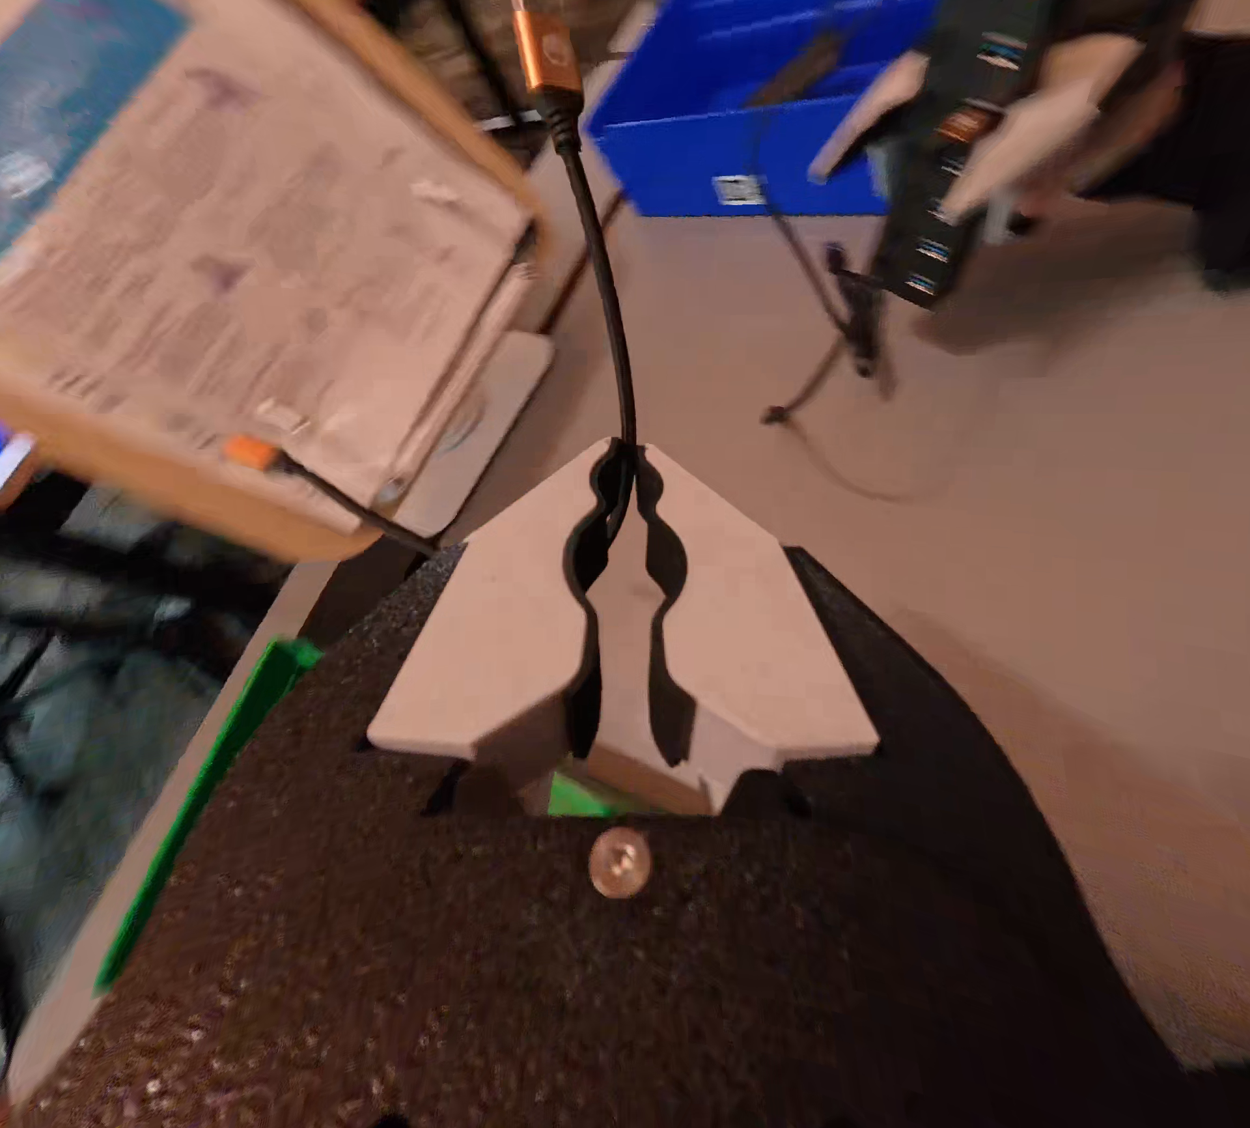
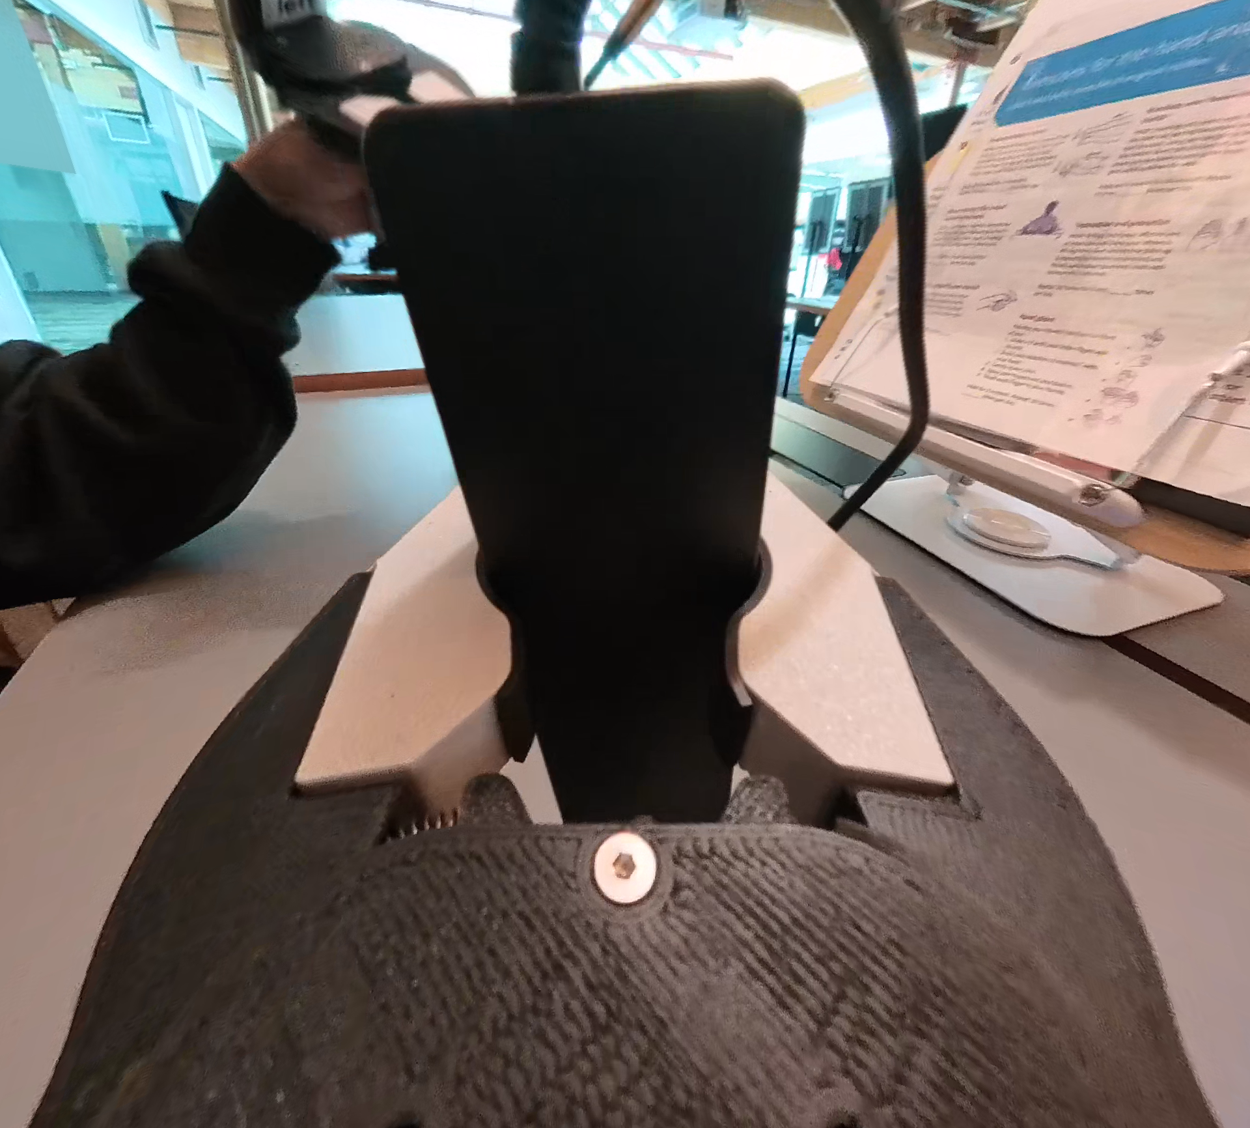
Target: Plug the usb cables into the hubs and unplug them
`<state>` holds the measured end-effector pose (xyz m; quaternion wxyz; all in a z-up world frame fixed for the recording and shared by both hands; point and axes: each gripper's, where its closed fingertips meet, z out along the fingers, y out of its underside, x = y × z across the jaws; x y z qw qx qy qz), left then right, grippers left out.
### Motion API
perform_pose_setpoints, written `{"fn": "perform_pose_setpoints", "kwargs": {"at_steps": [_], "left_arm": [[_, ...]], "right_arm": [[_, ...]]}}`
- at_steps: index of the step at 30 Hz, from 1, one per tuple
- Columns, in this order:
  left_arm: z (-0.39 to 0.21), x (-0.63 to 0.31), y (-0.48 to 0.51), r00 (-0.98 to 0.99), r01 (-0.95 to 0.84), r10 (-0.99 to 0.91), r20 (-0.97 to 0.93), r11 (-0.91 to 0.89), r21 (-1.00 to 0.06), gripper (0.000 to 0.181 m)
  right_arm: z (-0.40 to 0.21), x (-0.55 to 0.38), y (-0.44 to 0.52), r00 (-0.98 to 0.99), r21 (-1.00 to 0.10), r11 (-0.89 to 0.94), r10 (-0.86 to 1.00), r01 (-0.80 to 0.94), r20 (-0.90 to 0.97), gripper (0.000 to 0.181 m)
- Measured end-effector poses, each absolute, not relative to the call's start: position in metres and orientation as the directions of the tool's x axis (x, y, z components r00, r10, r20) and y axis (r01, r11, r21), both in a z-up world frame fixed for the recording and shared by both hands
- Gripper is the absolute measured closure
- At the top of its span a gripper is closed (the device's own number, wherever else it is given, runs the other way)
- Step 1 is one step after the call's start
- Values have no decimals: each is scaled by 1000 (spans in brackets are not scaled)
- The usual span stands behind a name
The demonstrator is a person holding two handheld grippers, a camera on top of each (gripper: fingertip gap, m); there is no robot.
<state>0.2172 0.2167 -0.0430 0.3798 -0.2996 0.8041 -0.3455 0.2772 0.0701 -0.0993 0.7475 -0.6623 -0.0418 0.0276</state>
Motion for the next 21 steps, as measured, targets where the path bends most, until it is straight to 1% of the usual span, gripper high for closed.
{"fn": "perform_pose_setpoints", "kwargs": {"at_steps": [2, 5, 6, 7, 8, 12, 15, 18, 21], "left_arm": [[-72, 222, 186, -679, -174, -614, -402, 667, -725, 180], [-116, 227, 173, -785, -115, -438, -437, 797, -593, 180], [-130, 222, 166, -830, -66, -359, -426, 822, -565, 181], [-143, 216, 160, -873, -30, -295, -389, 828, -559, 180], [-154, 213, 157, -898, -28, -265, -352, 831, -555, 180], [-192, 201, 165, -955, -133, -246, -166, 854, -503, 180], [-221, 187, 186, -951, -278, -308, -15, 877, -392, 180], [-244, 185, 206, -921, -384, -387, 49, 876, -292, 179], [-251, 185, 207, -892, -450, -442, 93, 849, -276, 176]], "right_arm": [[-95, 287, 61, 998, -989, 145, 62, 12, 21, 119], [-94, 305, 46, 1000, -989, 150, -19, 21, 18, 119], [-96, 309, 42, 999, -989, 145, -38, 22, 16, 119], [-97, 312, 40, 999, -989, 144, -47, 20, 14, 119], [-98, 315, 38, 998, -990, 141, -58, 19, 11, 119], [-100, 317, 38, 998, -991, 135, -57, 15, 8, 119], [-100, 314, 39, 999, -991, 131, -45, 17, 11, 119], [-100, 313, 39, 999, -992, 126, -38, 23, 18, 119], [-99, 312, 39, 999, -992, 124, -40, 31, 27, 119]]}}
